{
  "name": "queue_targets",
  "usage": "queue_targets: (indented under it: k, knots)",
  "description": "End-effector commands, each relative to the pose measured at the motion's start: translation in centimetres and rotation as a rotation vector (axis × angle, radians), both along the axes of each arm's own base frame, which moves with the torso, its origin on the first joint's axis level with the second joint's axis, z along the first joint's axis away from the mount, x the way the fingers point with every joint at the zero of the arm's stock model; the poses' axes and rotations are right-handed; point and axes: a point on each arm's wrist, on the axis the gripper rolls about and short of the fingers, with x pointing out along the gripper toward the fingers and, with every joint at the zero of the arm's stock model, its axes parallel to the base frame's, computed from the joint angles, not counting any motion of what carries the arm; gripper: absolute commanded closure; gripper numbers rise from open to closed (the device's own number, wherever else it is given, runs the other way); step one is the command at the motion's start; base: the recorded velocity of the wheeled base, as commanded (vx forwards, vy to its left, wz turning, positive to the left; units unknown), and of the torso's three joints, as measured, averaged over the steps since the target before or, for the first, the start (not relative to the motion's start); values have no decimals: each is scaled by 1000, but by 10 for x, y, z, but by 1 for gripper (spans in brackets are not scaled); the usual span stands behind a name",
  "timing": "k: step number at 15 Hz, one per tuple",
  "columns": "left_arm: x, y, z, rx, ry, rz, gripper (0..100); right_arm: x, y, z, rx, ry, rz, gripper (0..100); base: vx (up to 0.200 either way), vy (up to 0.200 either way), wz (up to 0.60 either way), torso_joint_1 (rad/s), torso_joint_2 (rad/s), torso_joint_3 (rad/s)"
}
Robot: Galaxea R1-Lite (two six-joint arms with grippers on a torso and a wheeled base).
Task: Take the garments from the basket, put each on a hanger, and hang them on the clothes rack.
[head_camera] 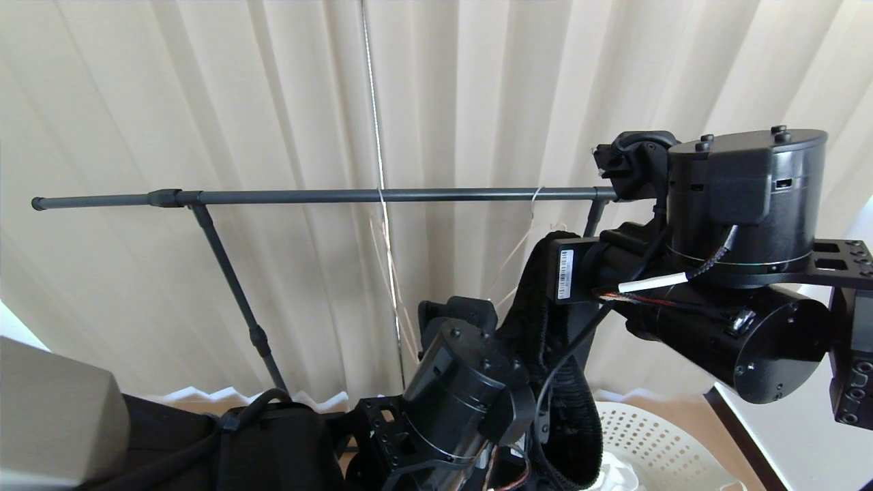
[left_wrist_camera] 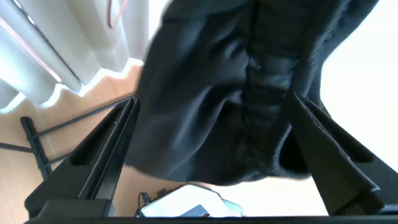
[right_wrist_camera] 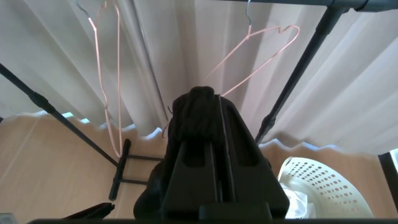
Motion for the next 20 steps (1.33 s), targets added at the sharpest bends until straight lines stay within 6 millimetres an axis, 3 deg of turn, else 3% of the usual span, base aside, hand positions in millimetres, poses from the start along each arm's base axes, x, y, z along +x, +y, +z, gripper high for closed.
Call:
queue_targets:
  k: [1,3,10,13,14,15,16,20]
  knots:
    - [1,-4,-7,16,9,-1,0,0,0,0,2,-1,0,100,0,0,0,0,0,0]
    - [4,-9,-14,32,9,13,0,0,0,1,5,-4,0,100,0,0,0,0,0,0]
    - [-4,-11,-6,12,-2,-7,0,10,10,-3,10,4,-13,100,0,0,0,0,0,0]
    - [5,-18,-31,73,21,19,0,8,8,1,22,-4,-14,100,0,0,0,0,0,0]
    - [5,-18,-31,73,21,19,0,8,8,1,22,-4,-14,100,0,0,0,0,0,0]
    - [22,-14,-46,109,41,71,0,5,5,5,39,-11,-17,100,0,0,0,0,0,0]
    - [23,-11,-49,126,51,78,0,4,2,7,46,-16,-20,100,0,0,0,0,0,0]
    - [6,5,-47,192,86,57,0,10,-12,13,67,-29,-71,100,0,0,0,0,0,0]
